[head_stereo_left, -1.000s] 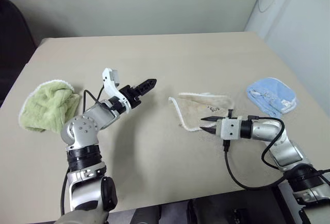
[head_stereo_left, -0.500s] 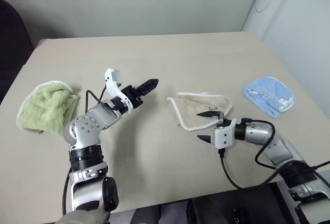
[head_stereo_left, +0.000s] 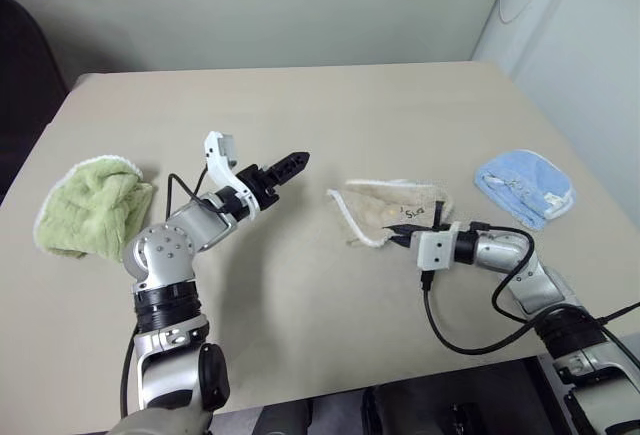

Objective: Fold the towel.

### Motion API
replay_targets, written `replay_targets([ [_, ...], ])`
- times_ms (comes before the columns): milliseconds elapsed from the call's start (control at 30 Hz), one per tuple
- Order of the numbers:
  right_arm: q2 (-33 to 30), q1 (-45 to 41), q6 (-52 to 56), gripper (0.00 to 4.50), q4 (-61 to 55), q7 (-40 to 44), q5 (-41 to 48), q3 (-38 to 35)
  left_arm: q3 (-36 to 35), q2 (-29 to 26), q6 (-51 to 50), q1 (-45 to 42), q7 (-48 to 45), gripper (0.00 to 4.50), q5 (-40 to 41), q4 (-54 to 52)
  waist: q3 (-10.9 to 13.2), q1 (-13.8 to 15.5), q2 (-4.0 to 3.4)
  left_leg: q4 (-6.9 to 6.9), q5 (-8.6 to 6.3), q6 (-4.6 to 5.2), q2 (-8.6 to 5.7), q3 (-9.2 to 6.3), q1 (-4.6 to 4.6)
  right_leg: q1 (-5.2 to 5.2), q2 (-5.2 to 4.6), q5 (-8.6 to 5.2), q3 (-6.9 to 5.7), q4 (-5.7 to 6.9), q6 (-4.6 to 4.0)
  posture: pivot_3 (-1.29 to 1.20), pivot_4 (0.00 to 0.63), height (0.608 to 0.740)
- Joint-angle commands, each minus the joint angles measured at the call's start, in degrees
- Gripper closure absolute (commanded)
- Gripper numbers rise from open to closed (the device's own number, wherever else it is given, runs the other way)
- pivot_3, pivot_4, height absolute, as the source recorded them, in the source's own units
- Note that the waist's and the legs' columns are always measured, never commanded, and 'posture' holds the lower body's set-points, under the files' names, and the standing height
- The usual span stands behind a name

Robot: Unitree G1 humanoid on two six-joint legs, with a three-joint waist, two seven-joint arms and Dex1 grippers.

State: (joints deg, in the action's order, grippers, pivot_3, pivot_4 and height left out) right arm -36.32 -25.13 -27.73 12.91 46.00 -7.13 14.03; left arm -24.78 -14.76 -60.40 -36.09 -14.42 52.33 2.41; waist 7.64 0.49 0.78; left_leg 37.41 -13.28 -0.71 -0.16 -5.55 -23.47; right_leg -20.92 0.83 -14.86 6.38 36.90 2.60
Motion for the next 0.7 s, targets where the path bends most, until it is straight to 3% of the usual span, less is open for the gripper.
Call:
replay_targets([
  [33, 0.23, 0.06, 5.05, 4.46, -3.45, 1.43, 5.75, -3.12, -0.06, -0.12, 1.19, -0.23, -0.03, 0.0, 1.11, -1.95, 0.0, 0.0, 0.0, 0.0, 0.01, -0.01, 0.0, 0.0, 0.0, 0.0, 0.0, 0.0, 0.01, 0.0, 0.0, 0.0, 0.15, 0.74],
  [233, 0.76, 0.77, 29.99, 4.46, -12.49, 6.57, 21.47, -6.9, 0.5, 0.36, 1.26, -0.21, -0.25, 0.0, 1.07, -1.78, 0.0, 0.04, 0.0, -0.04, 0.02, -0.04, -0.01, 0.03, 0.0, -0.01, 0.02, -0.02, 0.01, -0.02, -0.03, 0.0, 0.15, 0.74],
  [333, 0.0, 1.55, 36.86, 4.46, -16.26, 8.48, 25.19, -7.42, 0.86, 0.62, 1.35, -0.34, -0.3, 0.0, 1.0, -1.61, 0.0, 0.08, 0.0, -0.06, 0.05, -0.08, -0.01, 0.03, 0.0, -0.03, 0.03, -0.05, 0.01, -0.03, -0.05, 0.0, 0.15, 0.74],
  [700, -1.38, 2.87, 40.05, 4.46, -19.42, 11.65, 23.99, -6.35, 1.21, 0.89, 1.58, -0.11, -0.42, 0.0, 0.99, -1.59, 0.0, 0.1, 0.0, -0.12, 0.08, -0.1, -0.01, 0.02, 0.01, -0.08, 0.05, -0.06, 0.04, -0.01, -0.04, 0.0, 0.15, 0.74],
])
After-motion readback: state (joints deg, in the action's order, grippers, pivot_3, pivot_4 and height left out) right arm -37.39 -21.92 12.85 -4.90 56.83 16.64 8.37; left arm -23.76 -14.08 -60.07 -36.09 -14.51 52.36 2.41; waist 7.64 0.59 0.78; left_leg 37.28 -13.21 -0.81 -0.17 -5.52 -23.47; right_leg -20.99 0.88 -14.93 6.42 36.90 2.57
